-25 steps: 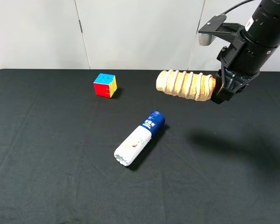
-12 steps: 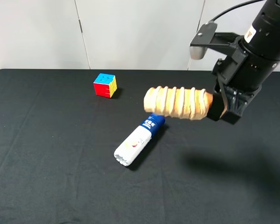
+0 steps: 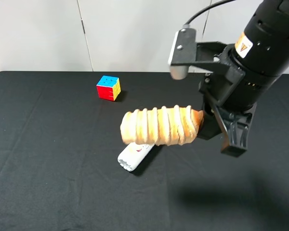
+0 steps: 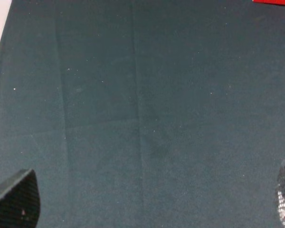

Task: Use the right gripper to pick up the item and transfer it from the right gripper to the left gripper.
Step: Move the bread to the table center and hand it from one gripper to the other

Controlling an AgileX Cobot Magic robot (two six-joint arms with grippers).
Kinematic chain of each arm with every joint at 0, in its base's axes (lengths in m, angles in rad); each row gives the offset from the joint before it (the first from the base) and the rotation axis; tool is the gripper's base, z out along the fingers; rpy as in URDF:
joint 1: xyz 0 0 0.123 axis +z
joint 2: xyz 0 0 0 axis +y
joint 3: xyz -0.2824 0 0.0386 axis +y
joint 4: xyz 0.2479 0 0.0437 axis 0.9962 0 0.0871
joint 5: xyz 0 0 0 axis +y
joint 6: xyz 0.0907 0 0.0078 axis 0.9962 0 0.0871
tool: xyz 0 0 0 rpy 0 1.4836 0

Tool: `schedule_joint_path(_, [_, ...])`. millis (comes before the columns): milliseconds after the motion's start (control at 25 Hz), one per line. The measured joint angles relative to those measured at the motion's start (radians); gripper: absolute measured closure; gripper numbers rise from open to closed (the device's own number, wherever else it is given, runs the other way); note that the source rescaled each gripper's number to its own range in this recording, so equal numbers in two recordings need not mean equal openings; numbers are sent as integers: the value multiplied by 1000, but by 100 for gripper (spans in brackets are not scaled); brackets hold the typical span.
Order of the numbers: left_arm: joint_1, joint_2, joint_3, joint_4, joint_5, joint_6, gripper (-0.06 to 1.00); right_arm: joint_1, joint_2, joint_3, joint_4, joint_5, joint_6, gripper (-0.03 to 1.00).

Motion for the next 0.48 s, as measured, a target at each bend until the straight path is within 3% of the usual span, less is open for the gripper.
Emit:
schedule_joint_path(200, [0, 0, 0, 0, 0, 0, -4, 60, 0, 0, -50, -22, 8, 95])
schedule_joint_path(480, [0, 5, -9, -40, 1, 2, -4, 71, 0, 0, -73, -27, 9, 95])
